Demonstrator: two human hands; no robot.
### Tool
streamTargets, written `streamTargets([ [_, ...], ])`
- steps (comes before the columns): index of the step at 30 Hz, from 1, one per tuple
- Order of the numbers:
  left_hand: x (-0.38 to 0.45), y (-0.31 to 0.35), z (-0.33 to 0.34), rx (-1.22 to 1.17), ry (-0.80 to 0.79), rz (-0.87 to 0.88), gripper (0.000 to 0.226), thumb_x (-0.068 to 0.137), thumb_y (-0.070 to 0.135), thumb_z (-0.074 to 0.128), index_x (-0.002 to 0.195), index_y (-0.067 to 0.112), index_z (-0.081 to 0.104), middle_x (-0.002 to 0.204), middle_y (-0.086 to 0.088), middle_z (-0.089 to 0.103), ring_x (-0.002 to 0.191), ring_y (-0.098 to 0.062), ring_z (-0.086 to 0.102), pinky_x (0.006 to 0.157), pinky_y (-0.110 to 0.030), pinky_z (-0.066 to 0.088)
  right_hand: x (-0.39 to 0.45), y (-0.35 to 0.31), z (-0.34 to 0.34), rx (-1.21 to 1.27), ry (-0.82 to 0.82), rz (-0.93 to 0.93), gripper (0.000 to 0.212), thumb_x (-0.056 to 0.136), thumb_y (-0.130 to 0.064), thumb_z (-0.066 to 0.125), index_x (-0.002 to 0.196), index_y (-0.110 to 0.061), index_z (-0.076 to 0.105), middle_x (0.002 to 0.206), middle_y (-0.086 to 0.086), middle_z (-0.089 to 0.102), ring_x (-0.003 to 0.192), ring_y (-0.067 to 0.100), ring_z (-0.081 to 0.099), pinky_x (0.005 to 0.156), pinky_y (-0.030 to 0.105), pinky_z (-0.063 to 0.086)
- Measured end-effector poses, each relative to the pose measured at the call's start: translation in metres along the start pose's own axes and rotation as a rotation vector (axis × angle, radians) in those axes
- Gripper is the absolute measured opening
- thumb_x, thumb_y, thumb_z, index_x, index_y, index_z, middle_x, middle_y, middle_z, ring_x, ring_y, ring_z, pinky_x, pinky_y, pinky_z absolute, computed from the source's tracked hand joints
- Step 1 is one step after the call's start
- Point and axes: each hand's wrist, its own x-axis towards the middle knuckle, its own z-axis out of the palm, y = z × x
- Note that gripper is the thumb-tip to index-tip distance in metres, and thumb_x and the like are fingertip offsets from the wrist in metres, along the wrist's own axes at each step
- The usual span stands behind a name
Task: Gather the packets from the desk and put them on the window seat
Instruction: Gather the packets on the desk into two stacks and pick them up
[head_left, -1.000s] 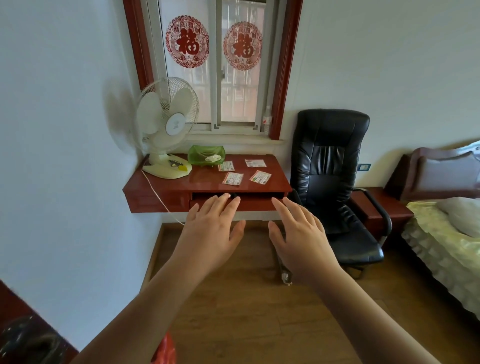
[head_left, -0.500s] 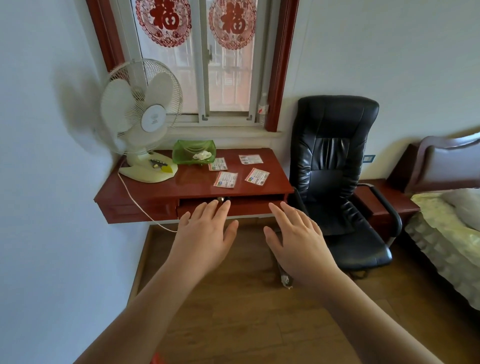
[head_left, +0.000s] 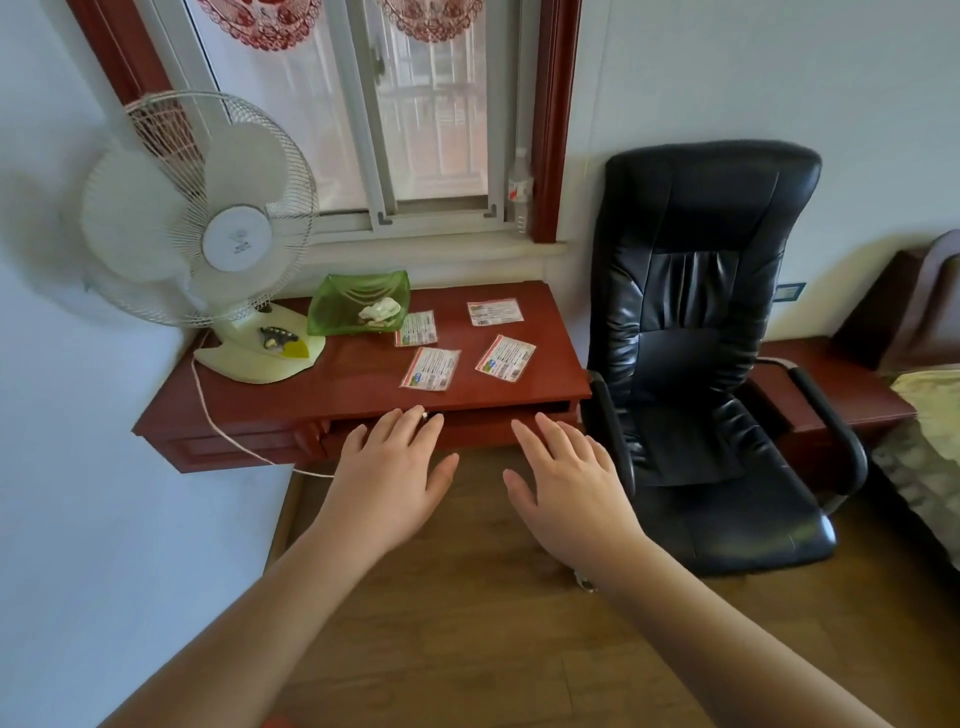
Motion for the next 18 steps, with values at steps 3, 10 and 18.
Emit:
streamTargets([
  [3, 0.028, 0.000, 0.003, -0.009, 0.008, -0.013, 0.062, 0.098, 0.053, 0.029, 0.149, 0.021, 0.044, 0.156, -0.006, 0.046, 0.145, -0.025, 0.040, 0.114, -0.049, 0.034, 0.025, 0.009, 0.006, 0.007, 0.001, -0.001, 0.062, 0.103, -0.053, 0.035, 0.159, -0.027, 0.024, 0.168, 0.005, 0.028, 0.155, 0.025, 0.023, 0.126, 0.044, 0.017],
  [10, 0.085, -0.015, 0.027, -0.073, 0.000, -0.023, 0.065, 0.095, 0.054, 0.025, 0.144, 0.019, 0.050, 0.151, -0.008, 0.052, 0.141, -0.026, 0.046, 0.110, -0.051, 0.040, 0.096, 0.020, 0.020, -0.010, -0.031, 0.000, 0.064, 0.103, -0.055, 0.033, 0.159, -0.027, 0.022, 0.168, 0.004, 0.027, 0.156, 0.025, 0.021, 0.126, 0.043, 0.016],
  [18, 0.167, -0.071, 0.076, -0.155, -0.054, -0.050, 0.057, 0.101, 0.053, 0.031, 0.149, 0.024, 0.041, 0.157, -0.002, 0.044, 0.146, -0.021, 0.037, 0.116, -0.047, 0.033, 0.197, 0.007, 0.045, -0.042, -0.093, 0.027, 0.064, 0.103, -0.054, 0.035, 0.159, -0.026, 0.021, 0.168, 0.004, 0.027, 0.155, 0.026, 0.021, 0.125, 0.045, 0.018],
])
